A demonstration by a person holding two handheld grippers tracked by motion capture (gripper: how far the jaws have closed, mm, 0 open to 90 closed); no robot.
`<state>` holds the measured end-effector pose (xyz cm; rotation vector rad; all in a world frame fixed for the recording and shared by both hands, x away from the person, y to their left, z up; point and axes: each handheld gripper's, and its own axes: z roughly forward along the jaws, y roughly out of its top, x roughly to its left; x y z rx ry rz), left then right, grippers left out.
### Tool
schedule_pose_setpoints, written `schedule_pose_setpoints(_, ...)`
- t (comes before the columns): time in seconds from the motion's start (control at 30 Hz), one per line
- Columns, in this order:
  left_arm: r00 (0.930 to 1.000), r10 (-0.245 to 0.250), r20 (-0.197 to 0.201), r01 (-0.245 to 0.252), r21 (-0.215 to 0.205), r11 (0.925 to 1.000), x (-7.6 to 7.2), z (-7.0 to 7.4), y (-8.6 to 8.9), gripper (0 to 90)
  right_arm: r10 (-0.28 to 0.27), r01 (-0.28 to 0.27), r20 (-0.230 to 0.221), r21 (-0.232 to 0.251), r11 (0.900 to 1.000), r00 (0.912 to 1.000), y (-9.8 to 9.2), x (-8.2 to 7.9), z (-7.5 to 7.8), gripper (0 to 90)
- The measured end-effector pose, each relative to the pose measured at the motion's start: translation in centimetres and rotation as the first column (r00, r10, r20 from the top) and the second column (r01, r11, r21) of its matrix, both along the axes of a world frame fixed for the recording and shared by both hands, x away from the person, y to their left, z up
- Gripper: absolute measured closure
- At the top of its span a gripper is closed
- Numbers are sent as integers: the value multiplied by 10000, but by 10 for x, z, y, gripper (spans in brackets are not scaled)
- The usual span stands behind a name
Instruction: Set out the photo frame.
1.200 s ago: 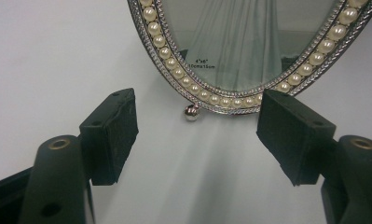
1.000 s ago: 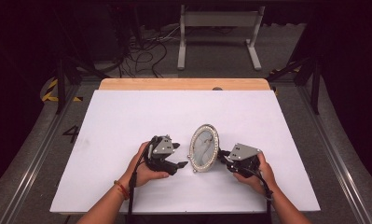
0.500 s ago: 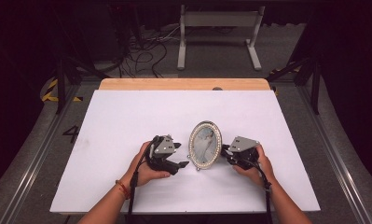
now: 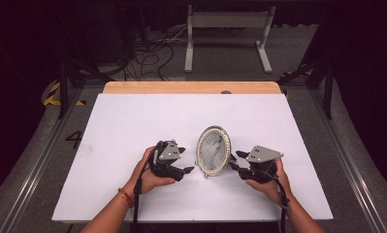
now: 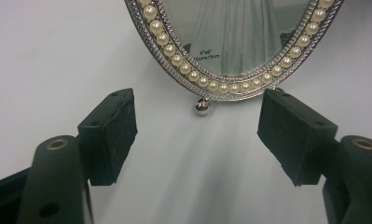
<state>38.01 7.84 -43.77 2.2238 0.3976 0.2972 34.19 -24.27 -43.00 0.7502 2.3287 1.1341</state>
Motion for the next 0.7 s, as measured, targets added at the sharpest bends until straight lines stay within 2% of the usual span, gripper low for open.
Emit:
schedule_pose_setpoints(0.23, 9997, 12, 248, -14, 73, 10000, -3, -1, -1, 285, 724, -717, -78, 694, 9950, 9973, 12, -23, 3, 464)
schedule_pose_setpoints(0.4, 9996, -47, 296, 36, 351, 9994, -5, -5, -3, 283, 614, -591, -187, 1050, 9927, 9979, 20, -27, 3, 428)
schedule_pose_setpoints(0.5, 9995, -69, 314, 61, 278, 9996, -6, -4, -3, 279, 571, -513, -331, 1563, 9864, 9978, 23, -25, 5, 423)
schedule_pose_setpoints(0.6, 9993, -95, 365, 84, 287, 9996, -6, -5, -3, 278, 507, -444, -307, 1783, 9830, 9982, 27, -24, 6, 453)
schedule_pose_setpoints(0.67, 9993, -80, 372, 69, 300, 9995, -6, -5, -3, 278, 485, -418, -299, 1935, 9802, 9984, 29, -23, 6, 529)
schedule_pose_setpoints(0.7, 9993, -80, 372, 69, 300, 9995, -6, -5, -3, 278, 412, -352, -295, 1797, 9831, 9987, 30, -22, 6, 559)
